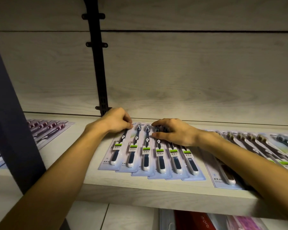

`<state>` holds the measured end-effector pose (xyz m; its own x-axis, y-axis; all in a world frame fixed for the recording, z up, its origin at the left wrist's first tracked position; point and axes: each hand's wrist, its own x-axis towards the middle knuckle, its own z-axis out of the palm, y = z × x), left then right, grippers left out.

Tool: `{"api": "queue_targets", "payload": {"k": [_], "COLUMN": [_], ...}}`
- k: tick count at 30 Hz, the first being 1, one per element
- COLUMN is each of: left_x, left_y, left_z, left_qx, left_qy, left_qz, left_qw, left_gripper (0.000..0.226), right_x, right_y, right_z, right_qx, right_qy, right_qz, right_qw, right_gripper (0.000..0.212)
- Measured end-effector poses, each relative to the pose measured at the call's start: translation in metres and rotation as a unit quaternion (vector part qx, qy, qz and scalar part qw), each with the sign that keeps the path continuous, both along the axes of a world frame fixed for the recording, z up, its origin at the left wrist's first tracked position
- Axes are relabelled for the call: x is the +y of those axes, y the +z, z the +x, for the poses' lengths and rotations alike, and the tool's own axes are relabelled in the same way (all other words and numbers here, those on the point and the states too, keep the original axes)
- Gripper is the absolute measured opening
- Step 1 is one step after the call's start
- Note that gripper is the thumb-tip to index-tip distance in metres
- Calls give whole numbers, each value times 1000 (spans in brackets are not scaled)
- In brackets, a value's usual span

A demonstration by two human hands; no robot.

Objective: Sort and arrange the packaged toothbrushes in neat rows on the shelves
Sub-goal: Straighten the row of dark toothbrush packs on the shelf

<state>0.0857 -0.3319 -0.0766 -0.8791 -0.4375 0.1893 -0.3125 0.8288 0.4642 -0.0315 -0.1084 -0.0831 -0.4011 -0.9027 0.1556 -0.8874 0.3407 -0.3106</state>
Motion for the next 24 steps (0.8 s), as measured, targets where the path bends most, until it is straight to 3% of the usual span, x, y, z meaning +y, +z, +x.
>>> {"api": "queue_targets", "payload": {"k": [4,9,12,14,17,20,24], "left_x": [15,24,28,35,57,77,97], "left_y": [-4,-7,-3,1,4,-7,-22], "left_z": [-3,-3,-1,5,28,50,63], "left_qx": [39,61,31,-1,8,-18,-87], "left_qy": [26,58,53,50,25,-54,-57], "left_qz": [-50,68,91,16,-123,-149,-122], "left_qw": [998,994,994,999,992,987,987], "left_gripper": [14,10,24,43,56,64,61], "right_x": [0,-2,-2,0,16,41,57], "right_y": [2,-7,-7,3,21,15,-13], "right_z": [-1,6,12,15,20,37,68], "right_qx": [19,111,109,95,86,72,15], "right_qy": [-6,-27,-47,-60,-92,-112,-114], "right_qz": [20,84,117,130,75,65,37], "right_qw": [1000,990,986,985,989,989,993], "right_gripper": [59,59,61,65,67,65,65]}}
